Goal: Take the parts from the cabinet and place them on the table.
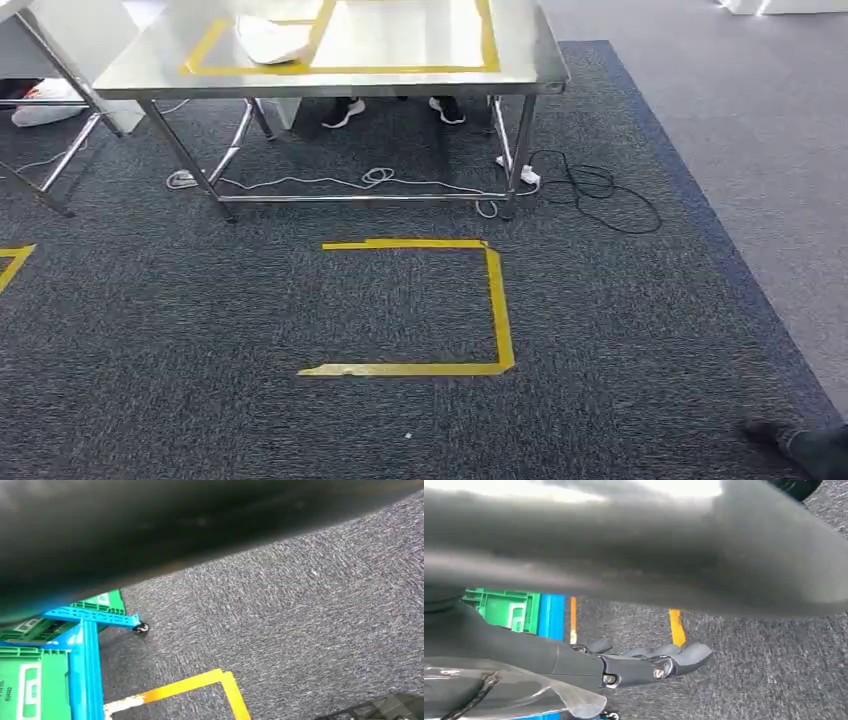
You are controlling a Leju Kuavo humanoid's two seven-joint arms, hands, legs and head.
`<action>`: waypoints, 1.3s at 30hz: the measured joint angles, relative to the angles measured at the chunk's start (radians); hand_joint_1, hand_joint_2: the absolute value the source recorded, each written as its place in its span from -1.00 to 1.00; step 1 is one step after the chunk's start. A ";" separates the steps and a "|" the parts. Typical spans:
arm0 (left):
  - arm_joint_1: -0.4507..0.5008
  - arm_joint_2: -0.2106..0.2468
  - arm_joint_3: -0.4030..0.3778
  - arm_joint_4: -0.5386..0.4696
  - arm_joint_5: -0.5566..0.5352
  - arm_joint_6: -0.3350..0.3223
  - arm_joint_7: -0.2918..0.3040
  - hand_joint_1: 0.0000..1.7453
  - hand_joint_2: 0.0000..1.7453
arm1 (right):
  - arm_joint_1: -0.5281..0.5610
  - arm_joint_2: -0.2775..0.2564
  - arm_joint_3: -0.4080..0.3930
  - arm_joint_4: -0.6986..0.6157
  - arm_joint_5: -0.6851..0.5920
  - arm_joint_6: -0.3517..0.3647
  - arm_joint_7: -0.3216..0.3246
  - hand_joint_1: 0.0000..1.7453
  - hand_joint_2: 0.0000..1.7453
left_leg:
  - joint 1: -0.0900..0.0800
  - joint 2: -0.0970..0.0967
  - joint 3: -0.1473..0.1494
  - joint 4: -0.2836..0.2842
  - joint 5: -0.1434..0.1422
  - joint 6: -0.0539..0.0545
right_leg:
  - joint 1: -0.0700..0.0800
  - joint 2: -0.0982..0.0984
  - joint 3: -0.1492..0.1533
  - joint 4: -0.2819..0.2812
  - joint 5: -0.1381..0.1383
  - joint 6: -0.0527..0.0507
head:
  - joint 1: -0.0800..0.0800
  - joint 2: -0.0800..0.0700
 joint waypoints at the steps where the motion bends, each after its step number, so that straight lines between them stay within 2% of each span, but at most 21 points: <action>1: 0.000 0.000 0.000 0.000 0.000 0.000 0.000 -1.00 -1.00 | 0.000 0.000 0.000 0.000 0.000 -0.002 0.000 -1.00 -1.00 | 0.000 0.000 -0.001 0.000 0.000 -0.001 | 0.000 0.000 -0.001 0.000 0.000 0.000 | 0.000 0.000; 16: 0.000 0.000 0.000 0.000 -0.001 -0.002 0.000 -1.00 -1.00 | 0.000 0.000 0.000 0.000 0.010 -0.005 -0.011 -1.00 -1.00 | -0.001 0.000 -0.009 0.006 0.000 0.000 | -0.004 0.000 -0.005 0.000 0.004 0.002 | 0.000 0.000; 17: 0.000 0.000 0.001 0.000 -0.001 -0.002 0.000 -1.00 -1.00 | 0.000 0.000 0.000 0.000 0.015 -0.008 -0.014 -1.00 -1.00 | -0.006 0.000 -0.013 0.016 -0.004 0.005 | -0.011 0.000 -0.004 -0.007 0.010 0.010 | 0.000 0.000; 18: 0.000 0.000 0.002 0.000 -0.001 -0.002 0.000 -1.00 -1.00 | 0.000 0.000 0.000 0.000 0.020 -0.009 -0.015 -1.00 -1.00 | -0.008 -0.002 -0.014 0.011 -0.001 0.017 | -0.010 -0.005 -0.003 -0.008 0.012 0.014 | -0.001 0.000; 19: 0.000 0.000 0.003 0.000 -0.001 -0.002 0.000 -1.00 -1.00 | -0.001 0.000 0.000 0.000 0.022 -0.011 -0.018 -1.00 -1.00 | -0.009 -0.003 -0.012 0.000 0.004 0.024 | -0.008 -0.007 0.000 -0.015 0.015 0.019 | -0.002 0.000; 20: -0.001 -0.003 0.005 0.000 -0.002 -0.002 -0.001 -1.00 -1.00 | 0.000 0.000 0.001 0.000 0.026 -0.013 -0.018 -1.00 -1.00 | 0.009 -0.006 0.006 -0.035 0.025 0.028 | -0.006 -0.008 -0.001 -0.015 0.009 0.018 | -0.001 0.000; 21: -0.002 -0.003 0.007 0.000 -0.002 -0.002 -0.001 -1.00 -1.00 | 0.000 0.000 0.001 0.000 0.027 -0.013 -0.019 -1.00 -1.00 | 0.007 -0.009 0.011 -0.051 0.032 0.032 | -0.004 -0.001 -0.012 0.008 -0.018 0.022 | 0.002 0.000; 23: -0.002 -0.005 0.011 0.000 -0.002 -0.003 -0.001 -1.00 -1.00 | -0.001 0.000 0.001 0.000 0.027 -0.013 -0.018 -1.00 -1.00 | 0.009 -0.016 0.003 -0.050 0.039 0.032 | -0.011 0.003 -0.075 0.149 -0.100 0.031 | 0.005 0.000; 24: 0.000 -0.006 0.012 0.000 -0.002 -0.003 -0.001 -1.00 -1.00 | 0.001 -0.001 0.001 0.000 0.027 -0.014 -0.018 -1.00 -1.00 | 0.009 -0.020 0.000 -0.049 0.039 0.031 | -0.016 0.003 -0.105 0.220 -0.129 0.037 | 0.005 0.000; 25: 0.001 -0.006 0.013 0.000 -0.002 -0.003 -0.001 -1.00 -1.00 | 0.002 -0.001 0.001 0.000 0.026 -0.014 -0.018 -1.00 -1.00 | 0.011 -0.025 -0.004 -0.047 0.040 0.029 | -0.020 0.003 -0.126 0.267 -0.142 0.043 | 0.003 0.000; 26: 0.002 -0.006 0.015 0.000 -0.003 -0.003 -0.001 -1.00 -1.00 | 0.003 -0.001 0.001 0.000 0.026 -0.015 -0.018 -1.00 -1.00 | 0.014 -0.034 -0.008 -0.042 0.040 0.023 | -0.025 0.003 -0.126 0.266 -0.127 0.049 | 0.005 0.000; 27: 0.003 -0.007 0.015 0.000 -0.003 -0.003 -0.001 -1.00 -1.00 | 0.004 -0.002 0.001 0.000 0.026 -0.016 -0.018 -1.00 -1.00 | 0.019 -0.045 -0.012 -0.035 0.039 0.015 | -0.032 0.003 -0.101 0.218 -0.091 0.057 | 0.003 0.000; 28: 0.002 -0.008 0.015 0.000 -0.003 -0.003 -0.001 -1.00 -1.00 | 0.004 -0.002 0.001 -0.001 0.025 -0.016 -0.017 -1.00 -1.00 | 0.026 -0.055 -0.018 -0.023 0.035 0.007 | -0.038 0.005 -0.060 0.140 -0.049 0.065 | 0.004 0.000; 29: 0.001 -0.008 0.016 0.000 -0.003 -0.003 -0.001 -1.00 -1.00 | 0.004 -0.002 0.001 -0.001 0.024 -0.016 -0.018 -1.00 -1.00 | 0.032 -0.067 -0.027 -0.004 0.028 -0.004 | -0.048 0.023 -0.010 0.047 -0.010 0.075 | 0.005 0.000; 30: 0.000 -0.007 0.016 0.000 -0.004 -0.003 -0.001 -1.00 -1.00 | 0.003 0.000 0.001 0.000 0.024 -0.016 -0.018 -1.00 -1.00 | 0.035 -0.075 -0.039 0.012 0.023 -0.015 | -0.051 0.074 0.007 0.020 -0.039 0.083 | 0.006 0.000; 31: -0.001 -0.007 0.017 0.000 -0.005 -0.003 -0.001 -1.00 -1.00 | 0.003 0.000 0.001 0.000 0.024 -0.015 -0.018 -1.00 -1.00 | 0.028 -0.084 -0.051 0.035 0.015 -0.026 | -0.049 0.068 -0.002 0.019 -0.034 0.055 | 0.014 0.000; 34: 0.004 -0.007 0.018 0.000 -0.010 -0.003 -0.001 -1.00 -1.00 | 0.004 -0.001 0.001 -0.001 0.023 -0.019 -0.016 -1.00 -1.00 | 0.034 -0.103 -0.059 0.032 0.026 -0.040 | -0.039 0.039 0.001 0.041 -0.035 0.028 | 0.010 0.000; 35: 0.006 -0.006 0.018 0.000 -0.010 -0.003 -0.001 -1.00 -1.00 | 0.003 -0.001 0.001 -0.001 0.021 -0.020 -0.016 -1.00 -1.00 | 0.036 -0.098 -0.061 0.037 0.023 -0.043 | -0.043 0.026 -0.002 0.039 -0.029 0.019 | 0.008 0.000; 36: 0.006 -0.007 0.018 0.000 -0.011 -0.003 -0.001 -1.00 -1.00 | 0.004 -0.001 0.001 -0.001 0.020 -0.022 -0.016 -1.00 -1.00 | 0.032 -0.058 -0.070 0.062 0.000 -0.044 | -0.041 0.017 -0.002 0.039 -0.027 0.013 | 0.006 0.000; 37: 0.005 -0.007 0.018 0.000 -0.012 -0.003 -0.001 -1.00 -1.00 | 0.005 -0.001 0.001 -0.001 0.019 -0.024 -0.017 -1.00 -1.00 | 0.031 -0.038 -0.095 0.118 -0.038 -0.046 | -0.038 0.007 -0.004 0.039 -0.026 0.009 | 0.001 0.000; 39: 0.001 -0.007 0.018 0.000 -0.012 -0.003 -0.001 -1.00 -1.00 | 0.007 -0.001 0.001 -0.001 0.019 -0.024 -0.016 -1.00 -1.00 | 0.031 -0.025 -0.164 0.278 -0.116 -0.047 | -0.032 -0.021 -0.010 0.040 -0.025 0.004 | 0.000 0.000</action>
